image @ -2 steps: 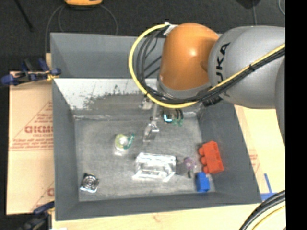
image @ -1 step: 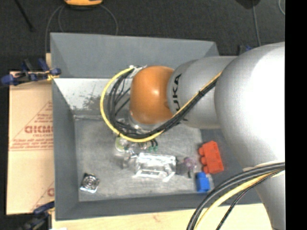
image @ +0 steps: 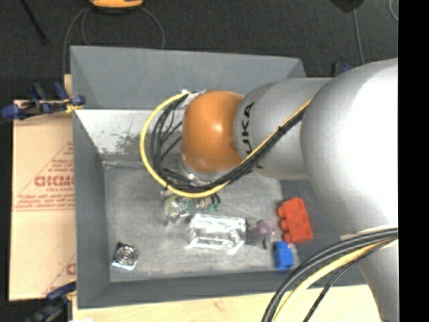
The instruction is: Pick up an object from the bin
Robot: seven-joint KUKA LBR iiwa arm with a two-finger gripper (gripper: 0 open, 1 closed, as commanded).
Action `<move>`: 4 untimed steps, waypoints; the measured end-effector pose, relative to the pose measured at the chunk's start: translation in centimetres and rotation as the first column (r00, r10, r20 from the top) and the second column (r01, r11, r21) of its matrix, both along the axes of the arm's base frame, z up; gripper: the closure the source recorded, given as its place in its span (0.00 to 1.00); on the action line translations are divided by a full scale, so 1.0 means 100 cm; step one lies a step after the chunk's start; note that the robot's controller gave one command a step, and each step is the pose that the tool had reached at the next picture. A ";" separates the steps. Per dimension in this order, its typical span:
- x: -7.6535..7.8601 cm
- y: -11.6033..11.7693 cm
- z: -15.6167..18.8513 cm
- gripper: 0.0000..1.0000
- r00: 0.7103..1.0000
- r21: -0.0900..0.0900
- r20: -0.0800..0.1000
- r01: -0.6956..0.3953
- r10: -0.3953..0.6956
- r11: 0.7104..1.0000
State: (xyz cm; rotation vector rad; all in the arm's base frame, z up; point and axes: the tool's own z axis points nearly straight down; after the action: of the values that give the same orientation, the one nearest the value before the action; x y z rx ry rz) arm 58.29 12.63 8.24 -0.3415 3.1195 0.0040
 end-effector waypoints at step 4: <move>0.038 -0.052 0.165 0.00 0.895 -0.001 0.002 -0.446 0.446 0.895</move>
Offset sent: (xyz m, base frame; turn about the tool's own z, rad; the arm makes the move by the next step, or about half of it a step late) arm 0.0288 -0.0465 -0.0124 -0.0001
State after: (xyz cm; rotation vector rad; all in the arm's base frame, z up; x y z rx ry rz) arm 62.04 7.40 24.70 -1.0464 2.9565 0.0033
